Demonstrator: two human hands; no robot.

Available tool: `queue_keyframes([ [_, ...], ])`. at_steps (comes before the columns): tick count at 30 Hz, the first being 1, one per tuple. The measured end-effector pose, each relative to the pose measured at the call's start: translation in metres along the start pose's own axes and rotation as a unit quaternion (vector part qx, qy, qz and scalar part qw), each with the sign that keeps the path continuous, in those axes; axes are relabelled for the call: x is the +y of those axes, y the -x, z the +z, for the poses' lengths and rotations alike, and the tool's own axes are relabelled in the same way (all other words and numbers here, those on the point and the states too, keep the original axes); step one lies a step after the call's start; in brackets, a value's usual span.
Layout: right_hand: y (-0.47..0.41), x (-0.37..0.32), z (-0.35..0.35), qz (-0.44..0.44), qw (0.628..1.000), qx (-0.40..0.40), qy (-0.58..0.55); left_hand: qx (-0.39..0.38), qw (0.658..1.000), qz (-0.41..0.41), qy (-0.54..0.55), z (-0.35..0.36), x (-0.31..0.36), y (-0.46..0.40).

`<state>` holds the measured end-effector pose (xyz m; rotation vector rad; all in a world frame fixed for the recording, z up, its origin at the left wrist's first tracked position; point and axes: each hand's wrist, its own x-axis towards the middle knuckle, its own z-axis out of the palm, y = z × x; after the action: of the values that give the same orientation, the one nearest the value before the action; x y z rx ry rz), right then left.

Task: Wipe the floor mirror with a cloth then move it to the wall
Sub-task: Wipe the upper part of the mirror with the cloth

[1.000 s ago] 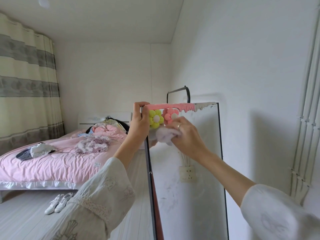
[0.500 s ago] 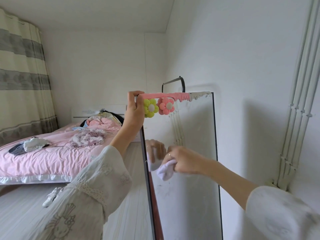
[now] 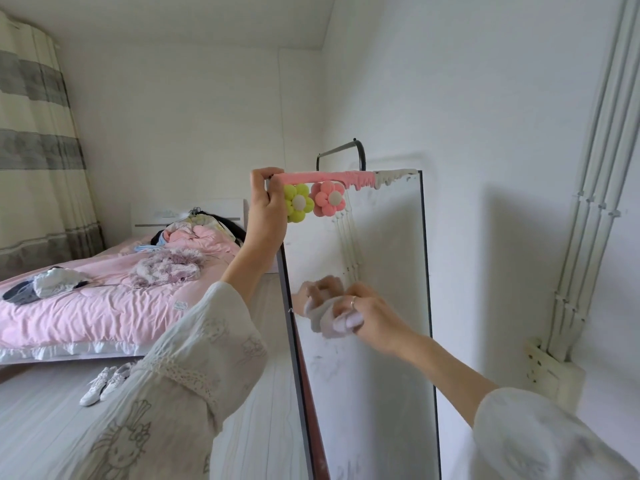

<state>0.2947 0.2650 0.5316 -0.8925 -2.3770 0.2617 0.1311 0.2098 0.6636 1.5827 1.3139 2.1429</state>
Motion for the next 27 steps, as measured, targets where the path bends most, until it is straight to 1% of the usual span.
queue_keyframes([
  [1, 0.006, 0.004, 0.0, 0.019, 0.998, -0.057, 0.003, 0.003, 1.0, 0.002, 0.004, 0.002, 0.0, 0.001],
  [2, 0.009, 0.006, -0.004, 0.033, 0.995, -0.096, 0.014, 0.008, 1.0, 0.006, 0.007, 0.003, 0.0, 0.003],
  [3, 0.008, 0.008, -0.012, 0.041, 0.993, -0.107, 0.024, 0.011, 1.0, 0.01, 0.01, 0.005, 0.001, 0.004],
  [4, 0.006, 0.008, -0.022, 0.047, 0.995, -0.087, 0.03, 0.012, 1.0, 0.009, 0.01, 0.005, 0.002, 0.004],
  [7, -0.009, 0.002, -0.06, 0.038, 0.997, 0.057, 0.043, 0.023, 1.0, -0.003, 0.006, 0.005, 0.003, 0.004],
  [9, -0.025, 0.001, -0.081, 0.05, 0.985, 0.16, 0.032, 0.035, 0.999, -0.002, 0.0, 0.007, 0.002, 0.006],
  [11, -0.045, 0.002, -0.096, 0.061, 0.969, 0.24, 0.013, 0.045, 0.999, 0.003, -0.006, 0.01, 0.004, 0.007],
  [13, -0.062, 0.002, -0.104, 0.059, 0.956, 0.286, -0.005, 0.053, 0.999, 0.004, -0.006, 0.012, 0.005, 0.008],
  [16, -0.085, 0.003, -0.115, 0.044, 0.94, 0.334, -0.049, 0.07, 0.998, 0.0, -0.003, 0.015, 0.003, 0.008],
  [18, -0.095, 0.001, -0.121, 0.022, 0.94, 0.334, -0.069, 0.079, 0.997, 0.003, 0.0, 0.017, 0.003, 0.007],
  [21, -0.104, -0.001, -0.115, -0.015, 0.955, 0.293, -0.052, 0.099, 0.995, 0.003, 0.004, 0.02, 0.004, 0.008],
  [25, -0.104, 0.002, -0.102, 0.007, 0.947, 0.315, -0.069, 0.124, 0.992, 0.004, 0.008, 0.026, 0.003, 0.008],
  [27, -0.097, 0.006, -0.093, 0.009, 0.949, 0.305, -0.075, 0.134, 0.991, 0.009, 0.004, 0.027, 0.003, 0.008],
])
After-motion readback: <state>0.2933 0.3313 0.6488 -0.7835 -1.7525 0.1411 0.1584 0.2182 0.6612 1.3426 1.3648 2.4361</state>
